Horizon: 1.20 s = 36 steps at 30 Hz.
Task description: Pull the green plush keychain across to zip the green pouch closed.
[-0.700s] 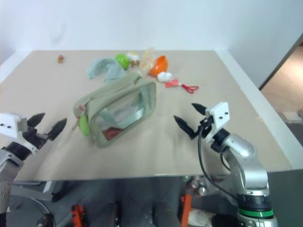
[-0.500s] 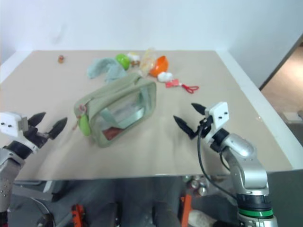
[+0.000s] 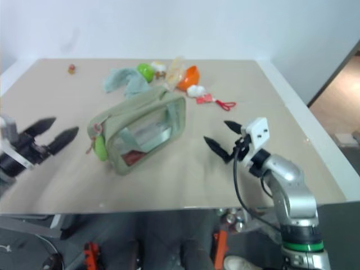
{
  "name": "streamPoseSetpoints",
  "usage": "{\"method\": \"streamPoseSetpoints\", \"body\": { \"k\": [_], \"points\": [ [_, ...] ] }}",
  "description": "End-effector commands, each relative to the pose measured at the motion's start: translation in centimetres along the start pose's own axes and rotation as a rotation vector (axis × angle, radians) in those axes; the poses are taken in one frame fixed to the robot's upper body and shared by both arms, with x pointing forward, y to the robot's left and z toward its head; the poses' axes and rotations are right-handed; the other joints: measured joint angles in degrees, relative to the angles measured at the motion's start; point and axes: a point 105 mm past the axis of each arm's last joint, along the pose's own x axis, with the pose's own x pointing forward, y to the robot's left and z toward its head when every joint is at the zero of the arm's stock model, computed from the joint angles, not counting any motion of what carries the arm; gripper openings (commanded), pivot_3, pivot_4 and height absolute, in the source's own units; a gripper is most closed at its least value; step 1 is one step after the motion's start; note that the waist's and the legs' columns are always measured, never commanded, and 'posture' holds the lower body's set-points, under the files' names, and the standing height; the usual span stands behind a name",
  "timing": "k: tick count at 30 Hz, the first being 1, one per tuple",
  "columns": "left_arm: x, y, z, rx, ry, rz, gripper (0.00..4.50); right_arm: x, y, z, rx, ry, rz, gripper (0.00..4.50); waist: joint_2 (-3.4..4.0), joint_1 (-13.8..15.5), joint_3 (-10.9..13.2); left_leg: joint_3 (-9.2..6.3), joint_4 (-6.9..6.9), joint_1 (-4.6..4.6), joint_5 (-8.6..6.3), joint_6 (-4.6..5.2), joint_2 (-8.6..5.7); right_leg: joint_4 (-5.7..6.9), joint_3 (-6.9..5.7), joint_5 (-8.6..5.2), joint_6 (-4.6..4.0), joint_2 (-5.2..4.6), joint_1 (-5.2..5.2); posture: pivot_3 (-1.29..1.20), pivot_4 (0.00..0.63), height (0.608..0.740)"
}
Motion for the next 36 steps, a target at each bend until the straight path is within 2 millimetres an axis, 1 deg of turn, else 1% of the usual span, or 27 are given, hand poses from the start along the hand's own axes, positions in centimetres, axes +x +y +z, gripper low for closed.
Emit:
{"method": "streamPoseSetpoints", "body": {
  "k": [1,2,3,5,6,8,9,10,13,16,19,21,24,27,29,31,32,33,34,36],
  "points": [
    [0.6,-3.3,2.4,0.001,0.021,-0.224,4.47,2.3,-0.7,3.6,-0.102,-0.078,0.131,4.49,0.16,-0.3,0.1,0.17,0.00,0.08,0.00,0.00,0.00,0.00,0.11,0.00,0.02,-0.03,0.02,0.00,0.150,0.740],
    [0.7,-3.9,2.5,-0.008,0.038,-0.264,4.47,3.4,-0.7,3.9,-0.089,-0.031,0.203,4.49,0.28,-0.7,0.2,0.29,-0.01,0.12,0.00,0.01,0.01,-0.01,0.19,0.04,0.06,-0.03,0.01,0.00,0.150,0.740],
    [0.8,-4.2,2.5,-0.016,0.053,-0.288,4.47,4.2,-0.7,4.8,-0.081,-0.056,0.246,4.49,0.38,-0.8,0.3,0.41,-0.02,0.19,-0.01,0.01,0.02,0.01,0.28,0.12,0.20,-0.02,0.01,0.00,0.150,0.740],
    [1.0,-4.5,2.3,-0.022,0.069,-0.312,4.47,6.0,-1.3,6.3,-0.112,-0.057,0.284,4.49,0.40,-1.0,0.4,0.41,-0.09,0.20,0.02,0.05,0.02,0.02,0.34,0.17,0.25,0.04,-0.03,0.00,0.150,0.740],
    [1.1,-4.5,2.2,-0.021,0.071,-0.313,4.47,7.1,-1.6,6.6,-0.075,-0.016,0.293,4.49,0.38,-1.1,0.4,0.35,-0.16,0.20,0.01,0.06,0.04,0.02,0.31,0.12,0.22,0.09,-0.03,0.00,0.150,0.740],
    [1.3,-4.5,1.9,-0.026,0.072,-0.311,4.47,8.8,-1.4,8.8,-0.019,-0.069,0.326,4.49,0.38,-1.4,0.4,0.28,-0.23,0.15,-0.01,0.08,0.08,0.04,0.26,0.06,0.14,0.15,-0.11,0.00,0.150,0.740],
    [1.3,-4.5,1.7,-0.028,0.074,-0.309,4.47,9.4,-1.3,9.3,0.025,-0.069,0.342,4.49,0.38,-1.4,0.4,0.24,-0.28,0.07,-0.01,0.08,0.08,0.05,0.24,0.05,0.10,0.17,-0.19,0.00,0.150,0.740],
    [1.3,-4.5,1.4,-0.026,0.079,-0.303,4.47,9.8,-0.7,9.5,0.019,-0.066,0.383,4.49,0.38,-1.4,0.4,0.15,-0.28,0.02,-0.08,0.10,0.08,0.07,0.16,0.01,-0.03,0.16,-0.19,0.00,0.150,0.740],
    [1.2,-4.6,0.8,-0.026,0.082,-0.286,4.47,10.7,0.5,8.3,-0.059,0.000,0.471,4.49,0.39,-1.4,0.4,-0.03,-0.25,-0.13,-0.23,0.01,0.06,0.07,0.00,0.01,-0.21,0.13,-0.21,0.00,0.150,0.740],
    [1.0,-4.4,1.3,-0.010,0.063,-0.267,4.47,11.0,1.3,6.3,-0.111,0.053,0.532,4.49,0.38,-1.3,0.4,-0.12,-0.18,-0.26,-0.39,-0.09,0.02,0.02,-0.11,-0.08,-0.17,0.05,-0.22,0.00,0.150,0.740],
    [0.9,-4.3,1.8,0.001,0.051,-0.254,4.47,11.2,1.3,4.8,-0.127,0.087,0.551,4.49,0.40,-1.3,0.4,-0.15,-0.12,-0.45,-0.39,-0.10,-0.02,0.01,-0.13,-0.08,-0.16,0.01,-0.34,0.00,0.150,0.740],
    [0.9,-4.3,2.0,0.010,0.047,-0.251,4.47,11.4,1.2,4.3,-0.131,0.095,0.556,4.49,0.39,-1.3,0.4,-0.19,-0.10,-0.45,-0.39,-0.10,-0.03,0.02,-0.17,-0.08,-0.16,0.00,-0.33,0.00,0.150,0.740],
    [1.0,-4.2,2.1,0.021,0.040,-0.245,4.47,12.1,1.3,4.6,-0.127,0.083,0.563,4.49,0.42,-1.4,0.4,-0.22,-0.08,-0.42,-0.37,-0.13,-0.02,0.05,-0.20,-0.05,-0.21,0.03,-0.31,0.00,0.150,0.740],
    [1.2,-4.3,2.1,0.027,0.035,-0.240,4.50,12.6,1.3,5.2,-0.129,0.056,0.562,3.69,0.43,-1.4,0.4,-0.26,-0.08,-0.38,-0.32,-0.19,0.00,0.09,-0.21,-0.01,-0.26,0.07,-0.31,0.00,0.150,0.740],
    [1.2,-4.2,2.1,0.024,0.036,-0.234,4.50,12.7,1.2,5.4,-0.130,0.046,0.559,3.03,0.44,-1.4,0.4,-0.26,-0.08,-0.34,-0.30,-0.20,0.00,0.10,-0.23,-0.01,-0.27,0.08,-0.27,0.00,0.150,0.740],
    [1.2,-4.1,1.8,0.026,0.042,-0.229,4.50,12.9,1.2,5.6,-0.130,0.028,0.554,2.25,0.44,-1.4,0.4,-0.28,-0.08,-0.31,-0.30,-0.20,0.00,0.10,-0.25,-0.01,-0.26,0.07,-0.23,0.00,0.150,0.740],
    [1.3,-4.1,1.8,0.026,0.042,-0.227,4.50,13.0,1.2,5.7,-0.132,0.023,0.554,2.25,0.43,-1.4,0.4,-0.28,-0.08,-0.31,-0.30,-0.20,0.00,0.10,-0.26,-0.01,-0.26,0.07,-0.22,0.00,0.150,0.740],
    [1.3,-4.1,1.8,0.026,0.040,-0.226,4.50,13.0,1.2,5.8,-0.133,0.019,0.556,1.90,0.44,-1.4,0.4,-0.30,-0.08,-0.31,-0.31,-0.20,0.00,0.10,-0.27,-0.02,-0.25,0.06,-0.21,0.00,0.150,0.740],
    [1.4,-4.1,1.8,0.025,0.038,-0.226,4.50,13.0,1.3,5.9,-0.131,0.016,0.559,1.41,0.44,-1.4,0.4,-0.29,-0.09,-0.31,-0.31,-0.20,-0.01,0.10,-0.26,-0.02,-0.25,0.06,-0.21,0.00,0.150,0.740],
    [1.5,-4.1,1.8,0.025,0.036,-0.225,4.50,13.1,1.3,6.0,-0.129,0.011,0.561,0.73,0.44,-1.4,0.4,-0.30,-0.10,-0.31,-0.31,-0.20,0.00,0.10,-0.26,-0.02,-0.25,0.07,-0.22,0.00,0.150,0.740]
  ]
}}
